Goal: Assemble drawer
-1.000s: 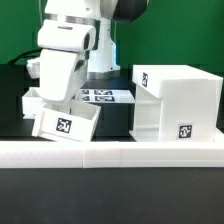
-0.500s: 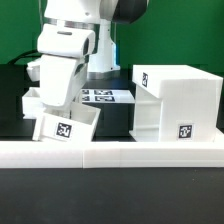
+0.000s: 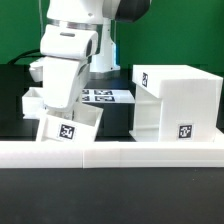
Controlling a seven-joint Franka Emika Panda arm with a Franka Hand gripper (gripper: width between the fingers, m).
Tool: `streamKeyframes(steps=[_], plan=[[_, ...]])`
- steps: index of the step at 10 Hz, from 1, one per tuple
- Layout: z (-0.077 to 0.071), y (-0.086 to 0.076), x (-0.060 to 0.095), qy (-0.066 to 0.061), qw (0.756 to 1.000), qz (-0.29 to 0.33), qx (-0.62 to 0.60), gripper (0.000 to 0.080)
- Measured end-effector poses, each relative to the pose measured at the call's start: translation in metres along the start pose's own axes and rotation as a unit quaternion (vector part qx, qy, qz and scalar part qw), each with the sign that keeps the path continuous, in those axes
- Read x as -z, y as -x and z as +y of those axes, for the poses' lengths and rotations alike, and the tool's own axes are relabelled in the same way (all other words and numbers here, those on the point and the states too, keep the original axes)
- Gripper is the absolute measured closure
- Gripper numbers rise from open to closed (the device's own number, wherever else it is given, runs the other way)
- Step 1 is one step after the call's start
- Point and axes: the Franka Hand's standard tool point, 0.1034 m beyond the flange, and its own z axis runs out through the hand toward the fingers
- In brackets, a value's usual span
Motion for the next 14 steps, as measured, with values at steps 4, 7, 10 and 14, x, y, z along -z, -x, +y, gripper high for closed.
streamKeyframes(steps=[4,7,10,14], plan=[[-0.001,0.009,-0.002,-0.001,1.000,0.024,-0.012,0.0758],[-0.001,0.006,-0.003,-0.002,1.000,0.026,0.009,0.0758],[0.001,-0.003,0.001,-0.008,0.999,0.037,0.029,0.0758],[0.001,0.005,-0.002,-0.020,0.996,0.078,0.024,0.0758]])
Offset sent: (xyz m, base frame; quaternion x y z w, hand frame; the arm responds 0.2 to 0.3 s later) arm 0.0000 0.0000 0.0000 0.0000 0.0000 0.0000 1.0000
